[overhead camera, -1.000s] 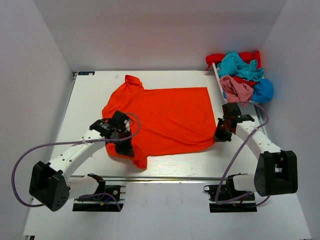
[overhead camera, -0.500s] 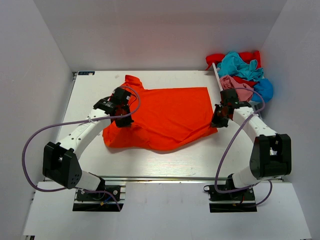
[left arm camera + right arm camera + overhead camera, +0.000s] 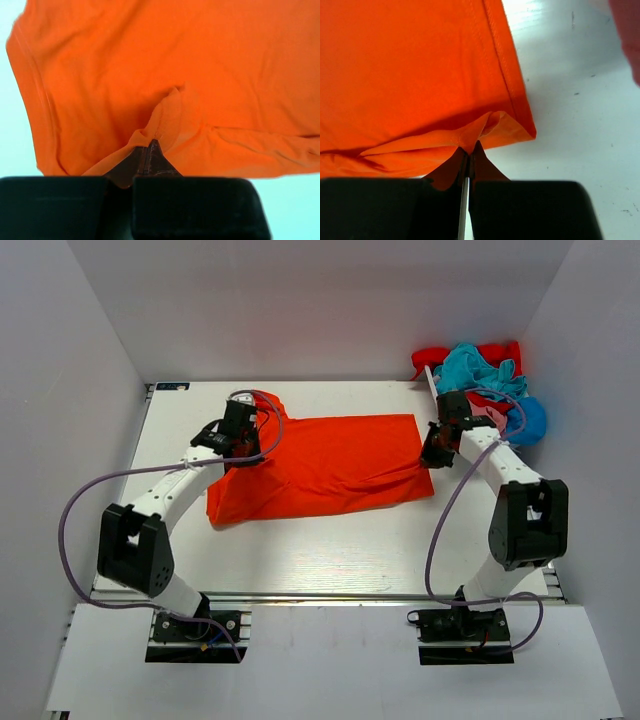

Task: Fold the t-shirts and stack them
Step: Fold the flattened tshirt in 1/3 of the way

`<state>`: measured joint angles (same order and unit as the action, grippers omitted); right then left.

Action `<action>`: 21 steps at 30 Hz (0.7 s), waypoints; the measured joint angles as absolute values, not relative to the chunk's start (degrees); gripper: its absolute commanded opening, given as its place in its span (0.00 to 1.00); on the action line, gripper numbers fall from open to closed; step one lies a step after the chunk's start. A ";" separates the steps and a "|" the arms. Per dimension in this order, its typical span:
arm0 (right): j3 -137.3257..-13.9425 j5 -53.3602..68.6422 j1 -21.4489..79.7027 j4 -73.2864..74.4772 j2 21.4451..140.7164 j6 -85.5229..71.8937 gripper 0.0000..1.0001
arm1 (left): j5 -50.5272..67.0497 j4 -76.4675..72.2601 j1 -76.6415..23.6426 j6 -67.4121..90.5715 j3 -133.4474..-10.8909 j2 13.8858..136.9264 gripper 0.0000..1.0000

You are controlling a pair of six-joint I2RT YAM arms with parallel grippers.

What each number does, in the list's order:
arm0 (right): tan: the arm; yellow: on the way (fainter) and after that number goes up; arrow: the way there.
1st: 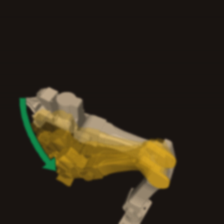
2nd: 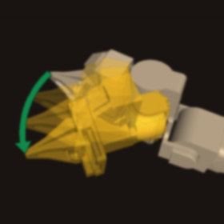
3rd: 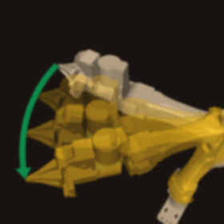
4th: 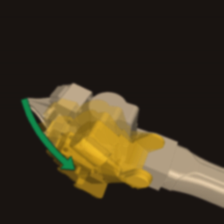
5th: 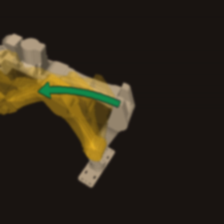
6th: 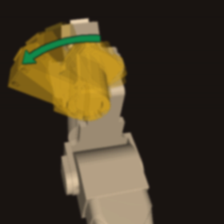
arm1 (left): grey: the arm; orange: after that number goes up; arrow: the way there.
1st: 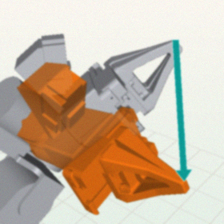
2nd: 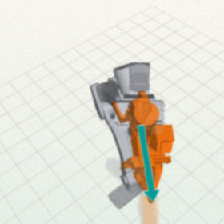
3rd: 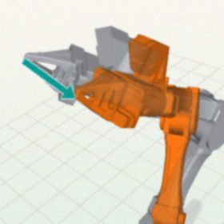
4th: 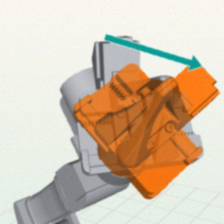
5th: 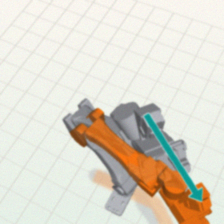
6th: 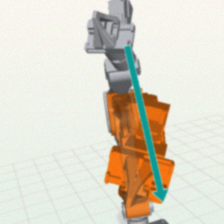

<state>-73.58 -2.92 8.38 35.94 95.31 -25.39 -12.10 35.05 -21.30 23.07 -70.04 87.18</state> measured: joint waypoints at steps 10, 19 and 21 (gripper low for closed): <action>-83.85 -7.99 8.34 39.57 106.39 -27.79 0.00 | -15.35 28.73 -16.75 19.55 -72.07 93.58 0.00; -90.48 -9.72 7.88 41.10 112.07 -28.49 0.00 | -14.22 23.55 -12.56 17.63 -72.27 97.62 0.00; -92.18 -9.67 7.77 41.04 113.49 -28.25 0.00 | -13.56 22.15 -12.29 16.95 -72.42 99.18 0.00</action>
